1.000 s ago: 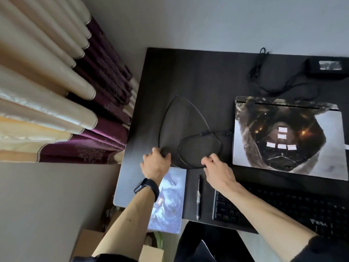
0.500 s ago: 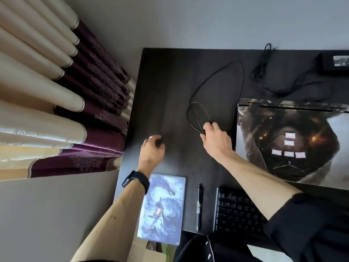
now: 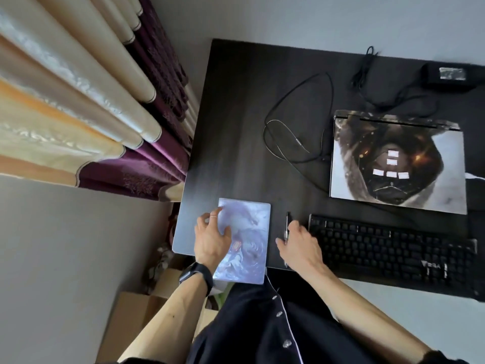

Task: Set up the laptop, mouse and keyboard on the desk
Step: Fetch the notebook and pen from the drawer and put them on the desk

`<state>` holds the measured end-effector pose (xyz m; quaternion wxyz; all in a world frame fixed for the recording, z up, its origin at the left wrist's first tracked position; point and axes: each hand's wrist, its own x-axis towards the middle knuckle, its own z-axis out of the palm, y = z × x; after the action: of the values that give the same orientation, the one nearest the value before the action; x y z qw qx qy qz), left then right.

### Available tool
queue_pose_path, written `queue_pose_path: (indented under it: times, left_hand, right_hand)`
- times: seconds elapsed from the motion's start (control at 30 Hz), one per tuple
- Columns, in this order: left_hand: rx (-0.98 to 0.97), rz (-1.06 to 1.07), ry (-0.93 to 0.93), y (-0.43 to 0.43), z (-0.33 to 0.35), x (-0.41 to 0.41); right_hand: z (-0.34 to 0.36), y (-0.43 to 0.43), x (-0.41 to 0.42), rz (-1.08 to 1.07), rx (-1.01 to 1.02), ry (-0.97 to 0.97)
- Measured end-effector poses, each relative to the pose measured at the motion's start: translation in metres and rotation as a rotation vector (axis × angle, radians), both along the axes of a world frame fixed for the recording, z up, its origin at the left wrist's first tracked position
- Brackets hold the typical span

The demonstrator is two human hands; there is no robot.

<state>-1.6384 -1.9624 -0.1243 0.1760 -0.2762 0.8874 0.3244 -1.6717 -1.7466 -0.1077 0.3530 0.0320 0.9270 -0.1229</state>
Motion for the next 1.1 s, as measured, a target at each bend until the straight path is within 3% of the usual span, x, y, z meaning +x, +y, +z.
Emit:
queue_pose_path:
  times: [0.2, 0.67, 0.93, 1.1]
  left_hand:
    - [-0.024, -0.012, -0.088, 0.013, 0.003, 0.026]
    - [0.038, -0.059, -0.069, 0.019, -0.016, -0.053]
    - [0.122, -0.01, -0.054, 0.005, -0.023, -0.056]
    - [0.123, 0.048, -0.044, 0.0, -0.024, -0.029]
  right_hand:
    - [-0.011, -0.006, 0.024, -0.078, 0.023, -0.003]
    - [-0.021, -0.007, -0.005, -0.46, -0.315, -0.043]
    - [-0.018, -0.006, -0.014, -0.438, -0.285, -0.015]
    - [-0.019, -0.001, -0.007, -0.408, -0.076, 0.081]
